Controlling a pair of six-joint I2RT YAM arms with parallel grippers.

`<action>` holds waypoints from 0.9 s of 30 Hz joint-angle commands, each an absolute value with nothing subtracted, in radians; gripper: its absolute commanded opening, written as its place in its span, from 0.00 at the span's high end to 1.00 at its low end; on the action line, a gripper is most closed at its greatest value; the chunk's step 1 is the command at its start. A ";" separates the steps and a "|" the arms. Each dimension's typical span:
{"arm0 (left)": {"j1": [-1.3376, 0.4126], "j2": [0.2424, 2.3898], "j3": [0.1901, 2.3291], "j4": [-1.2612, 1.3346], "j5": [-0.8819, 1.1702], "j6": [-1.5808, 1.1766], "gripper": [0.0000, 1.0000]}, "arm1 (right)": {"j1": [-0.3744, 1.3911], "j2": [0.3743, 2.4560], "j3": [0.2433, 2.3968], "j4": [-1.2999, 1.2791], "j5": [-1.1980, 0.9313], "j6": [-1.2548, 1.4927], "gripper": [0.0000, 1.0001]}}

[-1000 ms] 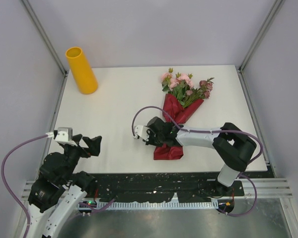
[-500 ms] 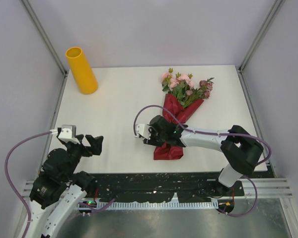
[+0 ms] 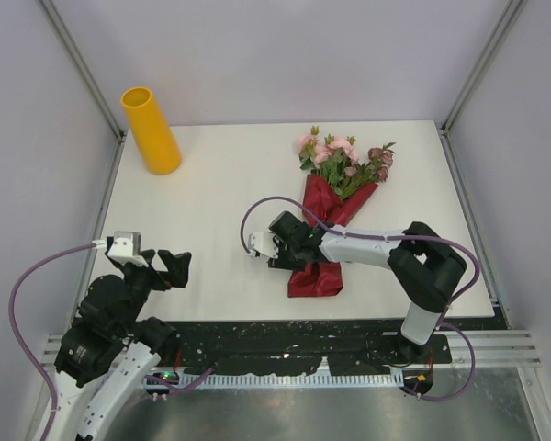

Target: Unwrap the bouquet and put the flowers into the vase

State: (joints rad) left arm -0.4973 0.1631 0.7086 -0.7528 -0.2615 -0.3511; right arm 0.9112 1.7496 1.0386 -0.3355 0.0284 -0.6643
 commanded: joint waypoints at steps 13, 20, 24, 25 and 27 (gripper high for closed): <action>-0.495 0.166 0.715 -0.732 -0.264 -0.347 0.00 | 0.905 1.813 1.071 -0.359 0.147 -0.689 0.79; -0.495 0.172 0.713 -0.732 -0.259 -0.351 0.00 | 0.904 1.747 1.013 -0.227 0.170 -0.669 0.95; -0.495 0.184 0.707 -0.723 -0.233 -0.373 0.00 | 0.899 1.663 0.966 -0.147 0.144 -0.655 0.95; -0.495 0.192 0.704 -0.718 -0.216 -0.388 0.00 | 0.897 1.634 0.953 -0.140 0.135 -0.652 0.95; -0.494 0.218 0.706 -0.712 -0.174 -0.426 0.01 | 0.897 1.597 0.933 -0.115 0.109 -0.641 0.95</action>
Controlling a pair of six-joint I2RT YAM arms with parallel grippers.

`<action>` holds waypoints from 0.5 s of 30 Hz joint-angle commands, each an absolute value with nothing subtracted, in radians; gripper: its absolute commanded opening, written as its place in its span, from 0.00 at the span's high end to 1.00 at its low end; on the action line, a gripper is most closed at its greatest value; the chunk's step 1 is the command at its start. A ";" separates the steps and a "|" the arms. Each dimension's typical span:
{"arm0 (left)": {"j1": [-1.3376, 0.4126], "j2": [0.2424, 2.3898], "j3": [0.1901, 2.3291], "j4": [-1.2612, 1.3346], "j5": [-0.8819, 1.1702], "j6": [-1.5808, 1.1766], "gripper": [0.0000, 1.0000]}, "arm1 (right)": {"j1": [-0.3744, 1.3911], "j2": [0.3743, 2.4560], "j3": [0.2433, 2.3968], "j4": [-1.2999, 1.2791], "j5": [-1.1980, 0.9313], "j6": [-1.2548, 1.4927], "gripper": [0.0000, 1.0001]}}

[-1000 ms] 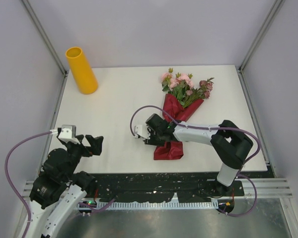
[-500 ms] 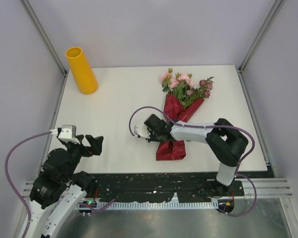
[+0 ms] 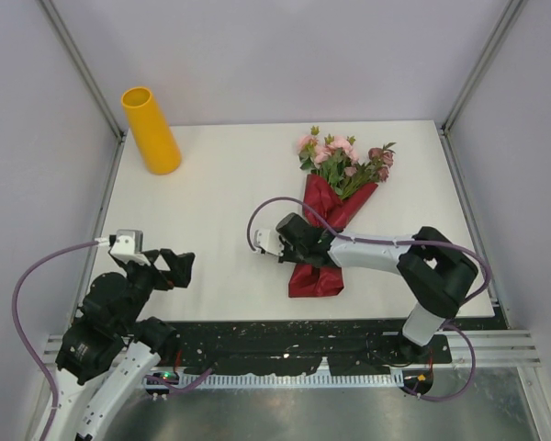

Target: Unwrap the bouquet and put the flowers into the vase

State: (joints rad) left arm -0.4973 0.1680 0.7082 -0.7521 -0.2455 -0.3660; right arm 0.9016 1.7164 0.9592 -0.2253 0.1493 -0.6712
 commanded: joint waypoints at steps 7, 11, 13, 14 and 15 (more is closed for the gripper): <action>-0.495 0.351 0.621 -0.543 -0.005 -0.583 0.08 | 0.877 1.479 0.822 0.044 0.080 -0.516 0.95; -0.494 0.449 0.581 -0.462 -0.005 -0.609 0.12 | 0.857 1.425 0.727 0.193 0.146 -0.402 0.95; -0.495 0.504 0.568 -0.422 -0.005 -0.611 0.15 | 0.854 1.396 0.686 0.261 0.192 -0.358 0.95; -0.495 0.541 0.563 -0.407 -0.005 -0.615 0.16 | 0.851 1.385 0.674 0.293 0.219 -0.333 0.95; -0.494 0.572 0.561 -0.391 -0.005 -0.618 0.17 | 0.848 1.364 0.649 0.308 0.228 -0.313 0.95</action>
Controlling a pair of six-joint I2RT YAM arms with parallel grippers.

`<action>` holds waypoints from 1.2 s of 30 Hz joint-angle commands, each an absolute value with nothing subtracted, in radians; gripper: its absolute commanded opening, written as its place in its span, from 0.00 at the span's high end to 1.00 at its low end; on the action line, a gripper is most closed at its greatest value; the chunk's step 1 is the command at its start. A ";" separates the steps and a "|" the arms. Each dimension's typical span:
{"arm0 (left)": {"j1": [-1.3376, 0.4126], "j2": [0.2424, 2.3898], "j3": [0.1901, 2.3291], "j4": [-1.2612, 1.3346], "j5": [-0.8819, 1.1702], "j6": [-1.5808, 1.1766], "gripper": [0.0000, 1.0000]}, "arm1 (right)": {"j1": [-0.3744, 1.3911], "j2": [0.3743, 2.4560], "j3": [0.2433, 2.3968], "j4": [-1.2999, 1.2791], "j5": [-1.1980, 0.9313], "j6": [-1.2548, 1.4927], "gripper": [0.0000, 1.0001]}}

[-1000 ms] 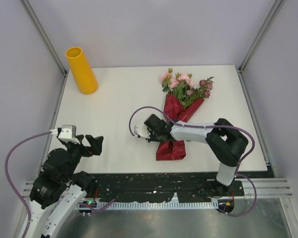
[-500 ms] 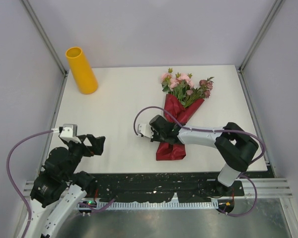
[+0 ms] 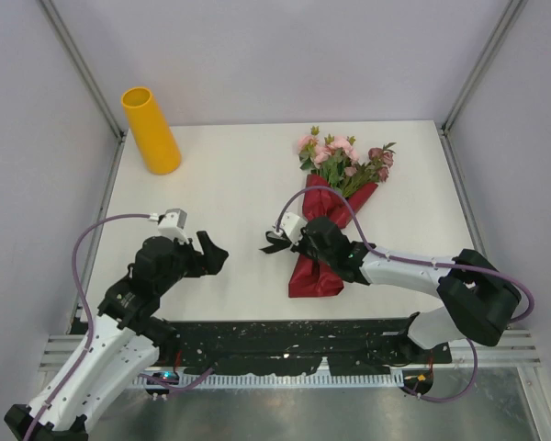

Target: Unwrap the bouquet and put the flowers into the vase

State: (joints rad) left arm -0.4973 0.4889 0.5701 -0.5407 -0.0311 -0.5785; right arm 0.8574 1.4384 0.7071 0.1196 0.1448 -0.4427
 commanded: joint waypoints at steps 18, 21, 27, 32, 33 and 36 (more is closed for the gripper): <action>-0.554 1.162 0.566 0.041 0.072 -0.847 0.42 | 0.787 1.101 0.492 0.477 0.265 0.061 0.94; -0.557 1.251 0.548 0.138 0.066 -0.922 0.44 | 0.787 1.088 0.489 0.469 0.261 0.060 0.95; -0.564 1.411 0.557 0.264 0.057 -1.029 0.45 | 0.781 1.055 0.462 0.471 0.261 0.055 0.95; -0.594 1.489 0.560 0.284 0.043 -1.081 0.50 | 0.775 1.028 0.446 0.472 0.255 0.057 0.95; -0.603 1.488 0.551 0.284 0.022 -1.089 0.50 | 0.772 1.025 0.443 0.474 0.252 0.057 0.94; -0.629 1.483 0.560 0.246 -0.032 -1.091 0.50 | 0.767 1.020 0.440 0.479 0.242 0.057 0.95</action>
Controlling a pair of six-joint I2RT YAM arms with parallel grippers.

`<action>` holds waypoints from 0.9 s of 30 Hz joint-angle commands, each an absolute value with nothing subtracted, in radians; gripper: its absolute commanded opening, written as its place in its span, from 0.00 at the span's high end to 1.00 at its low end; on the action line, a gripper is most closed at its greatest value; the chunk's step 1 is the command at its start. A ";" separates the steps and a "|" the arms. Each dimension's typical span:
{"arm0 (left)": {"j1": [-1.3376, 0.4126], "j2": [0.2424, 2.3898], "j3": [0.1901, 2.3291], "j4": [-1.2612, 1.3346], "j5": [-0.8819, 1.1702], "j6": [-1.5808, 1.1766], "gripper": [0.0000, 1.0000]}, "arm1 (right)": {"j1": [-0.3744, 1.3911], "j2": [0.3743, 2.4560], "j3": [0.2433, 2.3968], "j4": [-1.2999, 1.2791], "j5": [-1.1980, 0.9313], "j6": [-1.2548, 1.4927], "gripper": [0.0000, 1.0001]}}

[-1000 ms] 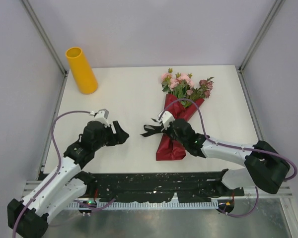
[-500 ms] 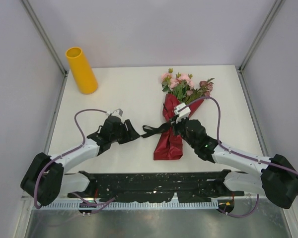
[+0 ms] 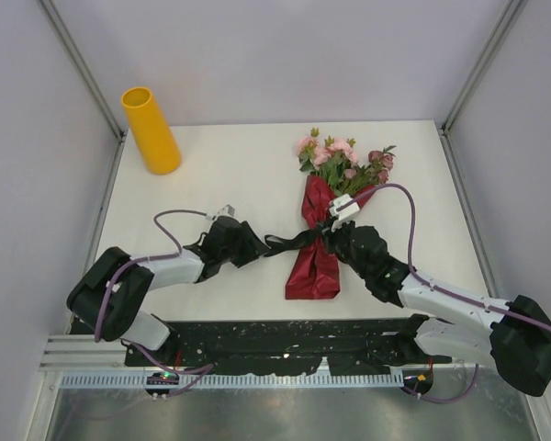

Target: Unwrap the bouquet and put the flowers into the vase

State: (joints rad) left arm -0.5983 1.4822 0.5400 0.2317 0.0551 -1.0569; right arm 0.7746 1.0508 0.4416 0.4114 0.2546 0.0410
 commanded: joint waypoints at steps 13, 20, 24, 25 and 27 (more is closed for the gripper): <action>-0.672 1.571 0.587 0.322 -0.066 -1.134 0.50 | 0.749 1.029 0.425 0.505 0.221 0.077 0.94; -0.689 1.620 0.580 0.414 -0.066 -1.169 0.56 | 0.746 1.026 0.417 0.506 0.221 0.077 0.95; -0.695 1.617 0.563 0.452 -0.087 -1.177 0.63 | 0.744 1.034 0.417 0.509 0.219 0.086 0.95; -0.695 1.615 0.564 0.460 -0.089 -1.174 0.67 | 0.744 1.034 0.417 0.509 0.218 0.089 0.95; -0.696 1.614 0.571 0.456 -0.086 -1.166 0.84 | 0.742 1.037 0.420 0.505 0.221 0.101 0.95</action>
State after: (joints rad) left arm -0.6910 1.6127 0.5713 0.4042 -0.0505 -1.1721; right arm 0.7486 1.0405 0.4149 0.4427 0.2218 0.0681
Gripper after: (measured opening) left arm 0.301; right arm 0.059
